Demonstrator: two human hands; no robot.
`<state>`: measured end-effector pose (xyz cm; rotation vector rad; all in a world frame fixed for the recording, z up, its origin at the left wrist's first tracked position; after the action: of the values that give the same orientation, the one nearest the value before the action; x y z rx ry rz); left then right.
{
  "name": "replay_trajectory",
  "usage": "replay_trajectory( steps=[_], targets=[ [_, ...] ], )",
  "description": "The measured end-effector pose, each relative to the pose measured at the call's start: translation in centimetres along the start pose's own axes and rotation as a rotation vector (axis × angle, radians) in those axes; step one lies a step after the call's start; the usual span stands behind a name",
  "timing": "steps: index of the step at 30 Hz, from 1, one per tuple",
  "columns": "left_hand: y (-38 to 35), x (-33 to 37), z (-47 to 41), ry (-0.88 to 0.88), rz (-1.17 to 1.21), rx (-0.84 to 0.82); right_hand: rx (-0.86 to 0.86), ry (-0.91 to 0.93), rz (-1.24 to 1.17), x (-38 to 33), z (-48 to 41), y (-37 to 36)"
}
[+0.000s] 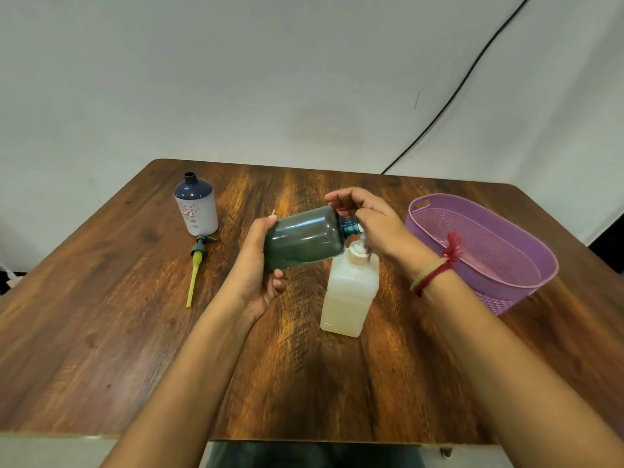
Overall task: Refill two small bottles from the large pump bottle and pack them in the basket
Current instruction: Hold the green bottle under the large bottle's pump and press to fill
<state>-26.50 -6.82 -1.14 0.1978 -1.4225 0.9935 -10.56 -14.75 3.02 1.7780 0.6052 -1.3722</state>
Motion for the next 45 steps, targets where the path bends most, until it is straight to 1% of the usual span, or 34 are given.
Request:
replay_trajectory(
  steps=[7, 12, 15, 19, 24, 27, 32, 35, 42, 45],
  targets=[
    [0.4, -1.0, -0.5, 0.036, -0.005, 0.007, 0.024, -0.038, -0.019, 1.2, 0.1, -0.5],
    [0.0, -1.4, -0.6, 0.058, 0.055, -0.011, -0.040, -0.082, 0.034, 0.5, -0.7, 0.0],
    [0.0, -1.9, -0.8, 0.083, 0.085, -0.007, -0.026, -0.056, -0.015, 1.1, -0.6, -0.2],
    [0.3, -2.3, -0.7, 0.112, 0.087, -0.003, -0.005, -0.068, 0.007, 1.7, -0.3, -0.4],
    [-0.1, -2.1, -0.7, 0.106, 0.128, -0.042, -0.076, -0.101, 0.022, 0.2, -0.5, 0.1],
    [-0.1, -2.1, -0.8, 0.114, 0.115, -0.035, -0.057, -0.093, -0.012, 0.7, -0.3, 0.0],
    [0.5, -2.0, -0.6, 0.130, 0.074, -0.017, -0.028, -0.098, 0.022, 1.3, -0.1, -0.6],
    [0.2, -1.9, -0.6, 0.114, 0.100, -0.042, -0.061, -0.107, 0.031, 0.3, -0.2, -0.1],
    [0.4, -2.5, -1.0, 0.141, 0.109, -0.020, -0.001, -0.054, 0.118, 1.3, 0.0, -0.3],
    [0.5, -2.6, -0.7, 0.153, 0.116, -0.037, -0.015, -0.076, 0.098, 0.8, -0.1, -0.2]
  ],
)
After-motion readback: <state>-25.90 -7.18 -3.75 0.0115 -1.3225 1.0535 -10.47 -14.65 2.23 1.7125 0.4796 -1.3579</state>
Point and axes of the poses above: each hand's wrist, its own z-axis away from the middle knuckle, its own y-axis out of the back of the hand, x = y × z, the point moved 4 cm from there along -z, towards the middle knuckle, and after that the axes turned 6 degrees about -y, right-handed, at the moved point
